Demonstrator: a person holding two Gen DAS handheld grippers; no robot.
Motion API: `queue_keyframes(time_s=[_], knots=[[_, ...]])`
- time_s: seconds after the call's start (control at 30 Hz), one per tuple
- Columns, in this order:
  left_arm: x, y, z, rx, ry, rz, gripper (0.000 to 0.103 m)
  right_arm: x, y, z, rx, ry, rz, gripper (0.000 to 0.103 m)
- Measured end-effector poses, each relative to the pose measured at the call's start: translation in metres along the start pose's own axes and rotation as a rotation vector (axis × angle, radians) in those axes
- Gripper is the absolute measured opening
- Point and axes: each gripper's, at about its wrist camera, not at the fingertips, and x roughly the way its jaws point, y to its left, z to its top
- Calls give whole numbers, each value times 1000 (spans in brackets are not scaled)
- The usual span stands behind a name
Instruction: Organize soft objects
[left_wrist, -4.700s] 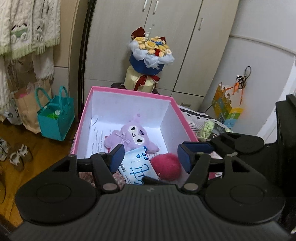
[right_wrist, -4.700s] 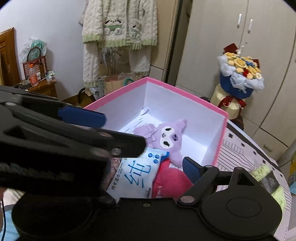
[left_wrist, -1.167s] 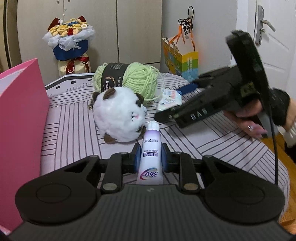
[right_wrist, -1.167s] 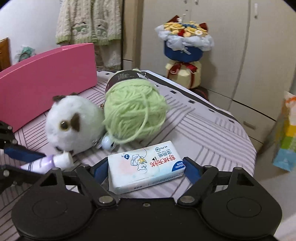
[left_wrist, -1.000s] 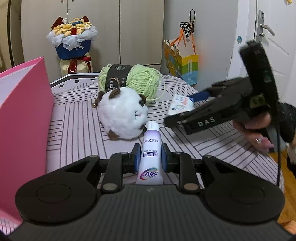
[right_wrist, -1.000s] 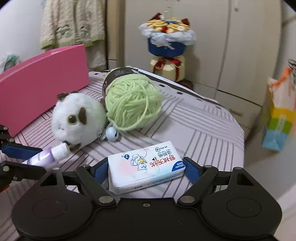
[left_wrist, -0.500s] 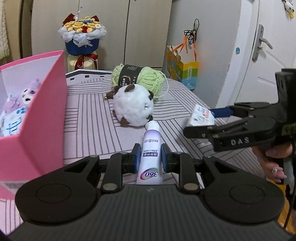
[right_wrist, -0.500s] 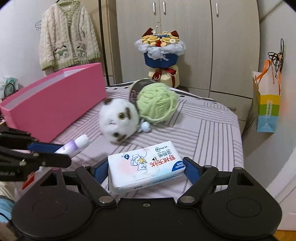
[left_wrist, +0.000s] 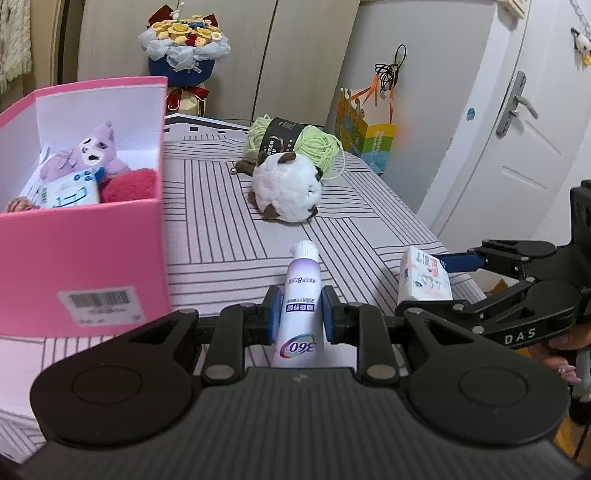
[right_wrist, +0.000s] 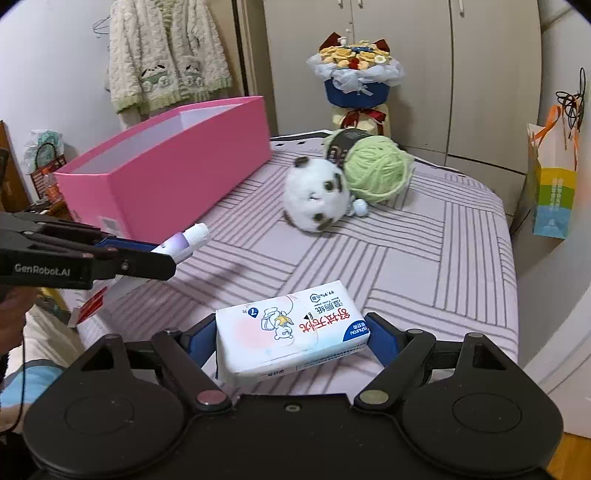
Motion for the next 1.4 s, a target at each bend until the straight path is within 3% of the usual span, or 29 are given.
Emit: queue_keyframes(time_s=[0.23, 0.43, 0.7, 1.0, 1.13, 1.23, 1.4], knots=[[-30, 12, -1, -31, 4, -36, 22, -20, 25, 5, -28, -3, 52, 86], [-54, 17, -5, -27, 8, -17, 22, -36, 50, 13, -46, 12, 159, 86], [-92, 26, 1, -19, -19, -18, 22, -49, 90, 39, -138, -75, 218, 86], [-124, 54, 31, -13, -122, 48, 22, -36, 114, 84, -246, -196, 214, 86], [-123, 74, 51, 3, -151, 75, 22, -19, 123, 109, -293, -237, 174, 86], [-114, 87, 67, 15, -152, 79, 22, -1, 132, 129, -342, -238, 113, 86], [-95, 106, 99, 53, -153, 157, 22, 38, 138, 163, -406, -178, 77, 86]])
